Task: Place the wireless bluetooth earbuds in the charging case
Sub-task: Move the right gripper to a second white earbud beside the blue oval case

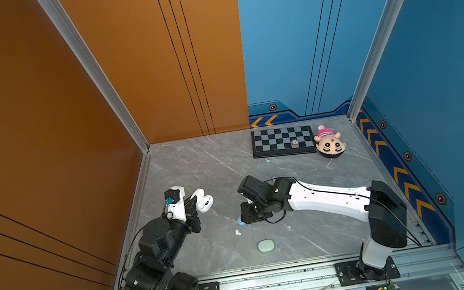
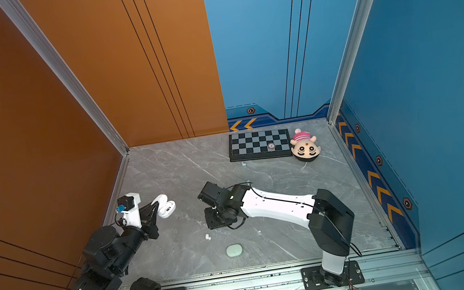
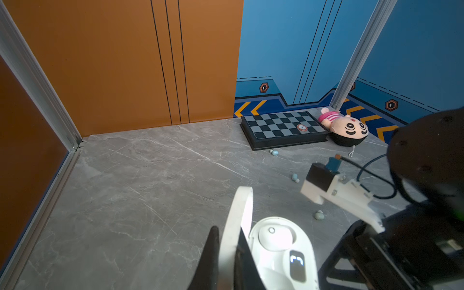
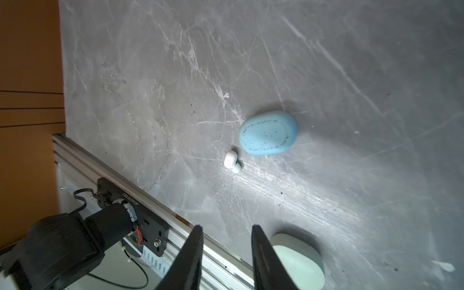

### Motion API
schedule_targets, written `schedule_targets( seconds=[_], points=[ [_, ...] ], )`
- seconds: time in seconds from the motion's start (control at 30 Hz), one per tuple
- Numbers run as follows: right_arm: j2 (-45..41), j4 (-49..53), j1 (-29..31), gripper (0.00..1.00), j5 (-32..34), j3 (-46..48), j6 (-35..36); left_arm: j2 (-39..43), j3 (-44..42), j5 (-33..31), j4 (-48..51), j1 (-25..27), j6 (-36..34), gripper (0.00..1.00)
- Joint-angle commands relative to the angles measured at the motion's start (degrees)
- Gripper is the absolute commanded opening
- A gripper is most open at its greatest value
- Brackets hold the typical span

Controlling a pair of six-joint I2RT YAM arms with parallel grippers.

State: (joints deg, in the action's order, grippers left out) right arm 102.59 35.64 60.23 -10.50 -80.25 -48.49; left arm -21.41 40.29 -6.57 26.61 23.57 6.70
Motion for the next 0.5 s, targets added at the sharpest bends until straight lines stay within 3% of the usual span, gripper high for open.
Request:
schedule_targets(
  seconds=[0.0,0.47],
  points=[
    [4.85,1.41,2.11,0.35,-0.93,-4.82,0.47,2.86,1.35,-2.88,4.52,-0.55,1.84,0.0],
    [18.37,4.92,3.14,0.34,-1.8,-11.87,0.97,5.39,0.92,-2.98,5.12,-0.55,0.86,0.0]
  ],
)
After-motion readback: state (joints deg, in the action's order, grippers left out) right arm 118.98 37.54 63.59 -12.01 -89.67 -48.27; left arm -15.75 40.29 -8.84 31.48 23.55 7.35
